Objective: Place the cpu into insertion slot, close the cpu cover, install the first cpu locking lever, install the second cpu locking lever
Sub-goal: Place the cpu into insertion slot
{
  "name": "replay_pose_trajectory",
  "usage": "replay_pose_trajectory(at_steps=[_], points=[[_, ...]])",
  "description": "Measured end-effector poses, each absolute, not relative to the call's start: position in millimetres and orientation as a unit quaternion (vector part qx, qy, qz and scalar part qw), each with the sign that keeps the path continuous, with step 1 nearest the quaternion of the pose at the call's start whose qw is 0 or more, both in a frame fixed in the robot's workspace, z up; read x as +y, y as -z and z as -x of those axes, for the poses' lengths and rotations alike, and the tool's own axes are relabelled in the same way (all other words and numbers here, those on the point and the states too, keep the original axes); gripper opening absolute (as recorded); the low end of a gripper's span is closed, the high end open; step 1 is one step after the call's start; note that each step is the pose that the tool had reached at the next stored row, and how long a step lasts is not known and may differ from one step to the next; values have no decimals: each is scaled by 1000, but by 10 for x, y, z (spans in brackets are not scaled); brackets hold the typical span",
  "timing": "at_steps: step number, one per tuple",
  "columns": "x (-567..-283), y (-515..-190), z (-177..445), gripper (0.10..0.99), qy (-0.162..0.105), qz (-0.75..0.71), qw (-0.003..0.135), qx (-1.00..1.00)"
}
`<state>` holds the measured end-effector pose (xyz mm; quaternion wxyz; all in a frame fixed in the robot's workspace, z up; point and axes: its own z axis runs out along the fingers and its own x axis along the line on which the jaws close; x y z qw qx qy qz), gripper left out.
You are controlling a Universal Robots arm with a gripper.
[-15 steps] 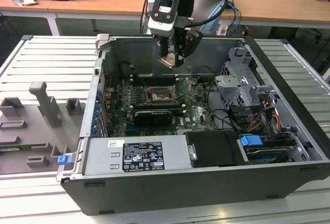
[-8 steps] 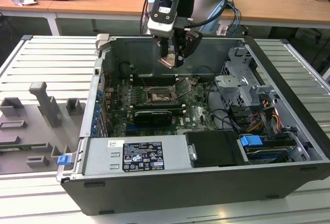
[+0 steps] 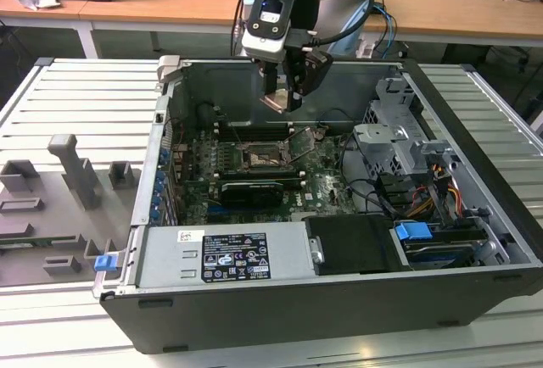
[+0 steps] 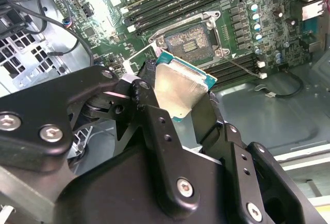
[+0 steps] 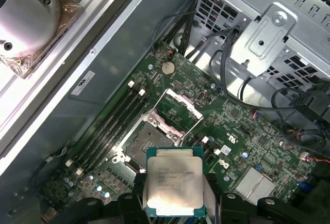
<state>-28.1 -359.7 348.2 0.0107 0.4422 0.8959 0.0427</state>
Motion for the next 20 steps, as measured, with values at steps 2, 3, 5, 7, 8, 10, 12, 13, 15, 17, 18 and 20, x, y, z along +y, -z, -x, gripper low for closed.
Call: replay_pose_trajectory(at_steps=[2, 3, 5, 7, 8, 10, 12, 13, 15, 17, 18, 20], points=[[-3597, -3481, 281, 525, -43, -443, 11, 895], [-3597, -3480, 281, 525, -43, -444, 11, 895], [-3597, -3478, 281, 525, -43, -446, 11, 894], [-3597, -3476, 281, 525, -43, -449, 11, 893], [-3597, -3475, 281, 525, -43, -449, 11, 892], [-3597, -3474, 281, 525, -43, -452, 11, 891], [-3597, -3472, 281, 525, -43, -454, 11, 890], [-3597, -3472, 281, 525, -42, -455, 11, 889], [-3597, -3470, 281, 525, -42, -457, 11, 888], [-3597, -3469, 281, 525, -42, -458, 11, 888], [-3597, -3468, 281, 525, -42, -459, 12, 887], [-3597, -3466, 281, 525, -42, -461, 12, 886]])
